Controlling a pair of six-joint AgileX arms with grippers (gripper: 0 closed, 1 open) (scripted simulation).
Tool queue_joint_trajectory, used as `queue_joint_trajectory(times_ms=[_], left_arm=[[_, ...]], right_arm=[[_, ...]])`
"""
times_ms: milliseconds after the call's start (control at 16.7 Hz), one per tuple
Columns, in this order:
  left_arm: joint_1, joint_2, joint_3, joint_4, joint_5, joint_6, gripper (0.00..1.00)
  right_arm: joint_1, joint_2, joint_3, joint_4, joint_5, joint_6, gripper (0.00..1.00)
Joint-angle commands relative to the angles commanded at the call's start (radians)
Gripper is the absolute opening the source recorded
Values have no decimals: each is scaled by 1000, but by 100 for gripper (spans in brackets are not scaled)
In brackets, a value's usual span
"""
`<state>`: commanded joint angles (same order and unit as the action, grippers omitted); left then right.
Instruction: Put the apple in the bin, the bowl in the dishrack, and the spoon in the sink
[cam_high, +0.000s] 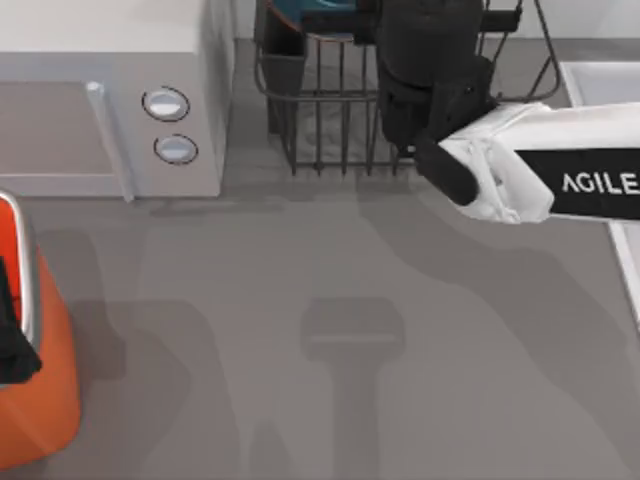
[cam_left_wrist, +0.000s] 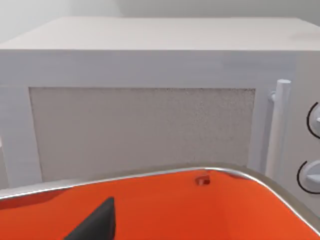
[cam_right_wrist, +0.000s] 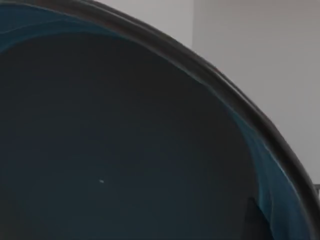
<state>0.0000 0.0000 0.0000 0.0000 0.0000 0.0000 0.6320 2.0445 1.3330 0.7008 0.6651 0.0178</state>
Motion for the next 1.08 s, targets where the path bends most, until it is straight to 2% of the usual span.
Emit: queue_joint_trajectory(times_ms=[540, 1080], left_arm=[[0, 0, 0, 0, 0, 0, 100], [0, 0, 0, 0, 0, 0, 100]], right_arm=[[0, 0, 0, 0, 0, 0, 98], [2, 0, 0, 0, 0, 0, 100]])
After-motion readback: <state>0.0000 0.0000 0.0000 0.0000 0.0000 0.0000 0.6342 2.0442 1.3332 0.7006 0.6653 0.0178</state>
